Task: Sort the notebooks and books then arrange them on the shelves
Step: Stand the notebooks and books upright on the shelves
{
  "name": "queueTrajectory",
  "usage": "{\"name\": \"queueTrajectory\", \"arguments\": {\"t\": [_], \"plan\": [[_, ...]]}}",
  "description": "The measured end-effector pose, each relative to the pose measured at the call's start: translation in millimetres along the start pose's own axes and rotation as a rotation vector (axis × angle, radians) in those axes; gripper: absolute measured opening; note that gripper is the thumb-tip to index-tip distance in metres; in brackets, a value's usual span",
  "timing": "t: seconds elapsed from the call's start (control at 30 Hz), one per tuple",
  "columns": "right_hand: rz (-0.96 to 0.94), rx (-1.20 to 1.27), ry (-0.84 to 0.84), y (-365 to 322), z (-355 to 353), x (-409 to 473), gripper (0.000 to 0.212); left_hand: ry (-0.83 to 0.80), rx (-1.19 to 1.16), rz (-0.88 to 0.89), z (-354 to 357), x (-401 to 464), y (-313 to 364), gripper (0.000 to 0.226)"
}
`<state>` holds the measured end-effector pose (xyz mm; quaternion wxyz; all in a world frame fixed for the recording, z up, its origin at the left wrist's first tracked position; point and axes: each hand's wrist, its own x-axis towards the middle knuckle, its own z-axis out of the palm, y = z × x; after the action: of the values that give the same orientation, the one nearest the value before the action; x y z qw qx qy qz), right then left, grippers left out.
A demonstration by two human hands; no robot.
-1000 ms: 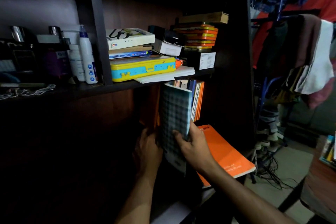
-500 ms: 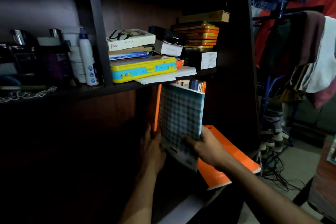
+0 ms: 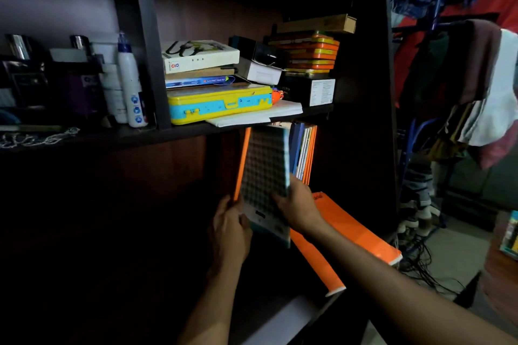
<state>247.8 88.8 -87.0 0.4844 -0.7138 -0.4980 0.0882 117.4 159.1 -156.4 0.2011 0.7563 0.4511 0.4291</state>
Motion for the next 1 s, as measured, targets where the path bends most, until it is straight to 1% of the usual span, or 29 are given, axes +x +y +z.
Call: {"name": "queueTrajectory", "arguments": {"t": [0.07,0.17,0.23,0.3,0.37,0.5,0.57,0.63,0.7,0.8,0.83,0.87,0.93,0.97,1.0], "plan": [[-0.033,0.039,0.003,-7,9,7,0.037,0.035,0.047,0.047,0,-2,2,0.039],[-0.085,0.088,0.091,-9,26,12,0.043,0.040,0.062,0.103,-2,-5,7,0.040],[-0.077,0.080,0.124,-8,36,15,0.037,-0.006,0.053,0.145,-1,-5,8,0.037],[-0.026,0.117,0.149,-7,38,16,0.033,-0.047,0.009,0.153,1,-4,8,0.038],[-0.007,0.141,0.219,-2,35,10,0.034,-0.034,-0.047,0.162,3,-4,6,0.041],[-0.110,0.167,0.293,18,35,-13,0.027,-0.047,-0.102,0.217,9,-2,-1,0.044],[-0.107,0.174,0.278,18,40,-7,0.023,-0.061,-0.147,0.225,11,-2,-1,0.043],[-0.079,0.174,0.230,13,44,8,0.018,-0.086,-0.183,0.214,11,-5,2,0.044],[-0.044,0.153,0.183,7,43,21,0.017,-0.104,-0.190,0.188,9,-7,5,0.040],[0.032,0.140,0.085,2,30,22,0.009,0.000,-0.190,0.200,7,-5,7,0.023],[0.050,0.055,0.033,4,21,15,0.014,0.016,-0.184,0.210,8,-4,7,0.019],[0.073,-0.115,-0.048,10,13,5,0.026,0.000,-0.186,0.227,10,-4,6,0.018],[0.154,-0.546,-0.247,31,-2,-24,0.061,-0.065,-0.180,0.254,15,-4,6,0.016],[0.186,-0.702,-0.320,41,-8,-39,0.074,-0.080,-0.167,0.260,15,-4,8,0.013],[0.198,-0.793,-0.363,49,-14,-54,0.078,-0.087,-0.162,0.268,16,-5,9,0.010]]}}
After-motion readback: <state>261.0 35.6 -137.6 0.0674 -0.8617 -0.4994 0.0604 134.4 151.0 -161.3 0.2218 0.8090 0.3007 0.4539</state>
